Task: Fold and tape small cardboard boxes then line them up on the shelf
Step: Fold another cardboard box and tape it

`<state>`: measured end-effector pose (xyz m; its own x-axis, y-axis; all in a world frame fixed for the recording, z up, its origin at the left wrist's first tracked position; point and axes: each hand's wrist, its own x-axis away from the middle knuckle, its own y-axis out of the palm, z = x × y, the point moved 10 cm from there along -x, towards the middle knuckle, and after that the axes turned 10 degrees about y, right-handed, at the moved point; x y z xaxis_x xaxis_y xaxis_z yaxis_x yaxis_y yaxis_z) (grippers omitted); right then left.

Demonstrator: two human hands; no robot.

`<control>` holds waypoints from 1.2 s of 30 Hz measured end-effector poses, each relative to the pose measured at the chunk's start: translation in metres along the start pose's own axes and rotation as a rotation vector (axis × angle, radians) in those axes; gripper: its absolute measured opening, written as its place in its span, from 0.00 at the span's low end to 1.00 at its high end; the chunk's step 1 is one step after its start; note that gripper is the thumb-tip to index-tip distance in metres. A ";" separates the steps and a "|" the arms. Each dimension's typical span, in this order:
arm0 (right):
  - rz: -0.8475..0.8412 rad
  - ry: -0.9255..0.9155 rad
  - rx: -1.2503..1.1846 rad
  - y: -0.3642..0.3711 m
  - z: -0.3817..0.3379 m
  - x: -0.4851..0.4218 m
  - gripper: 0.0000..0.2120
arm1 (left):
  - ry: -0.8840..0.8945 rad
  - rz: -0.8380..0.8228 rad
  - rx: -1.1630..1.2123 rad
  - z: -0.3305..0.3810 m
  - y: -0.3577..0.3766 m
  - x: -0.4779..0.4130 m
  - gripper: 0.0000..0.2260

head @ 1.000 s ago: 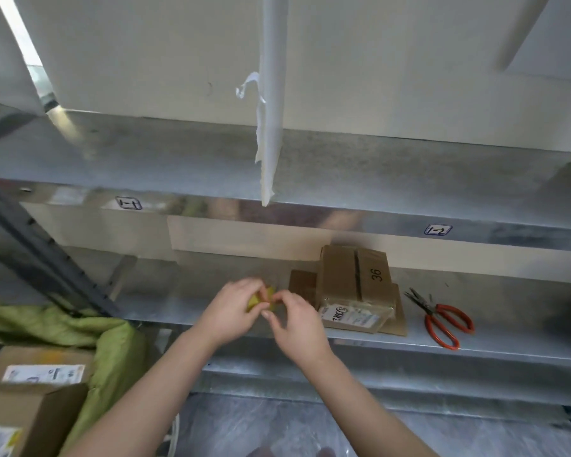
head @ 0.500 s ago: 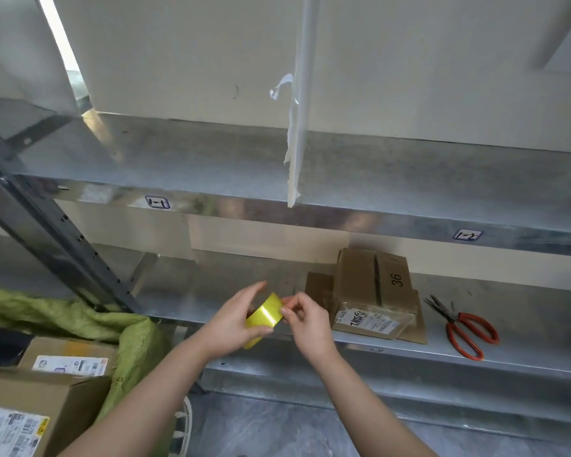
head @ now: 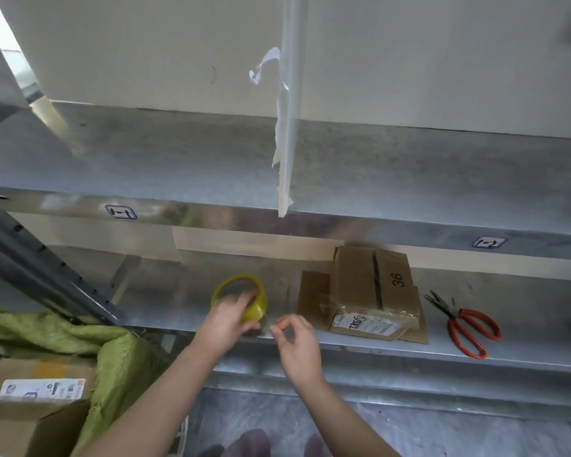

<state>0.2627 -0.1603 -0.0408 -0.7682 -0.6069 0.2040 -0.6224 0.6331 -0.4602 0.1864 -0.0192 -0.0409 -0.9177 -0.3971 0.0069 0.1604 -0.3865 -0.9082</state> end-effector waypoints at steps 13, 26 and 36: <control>-0.083 0.415 0.059 0.035 0.053 -0.034 0.08 | 0.118 -0.152 -0.070 -0.039 0.034 0.004 0.31; -0.025 0.407 0.488 0.032 0.056 -0.058 0.09 | 0.051 -0.165 -0.136 -0.042 0.034 -0.006 0.33; -0.139 0.100 0.628 0.040 0.028 -0.037 0.11 | 0.055 -0.199 -0.295 -0.028 0.026 -0.003 0.32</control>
<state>0.2703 -0.1257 -0.0908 -0.7159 -0.5960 0.3636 -0.5342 0.1324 -0.8349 0.1831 -0.0050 -0.0763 -0.9400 -0.2898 0.1801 -0.1274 -0.1915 -0.9732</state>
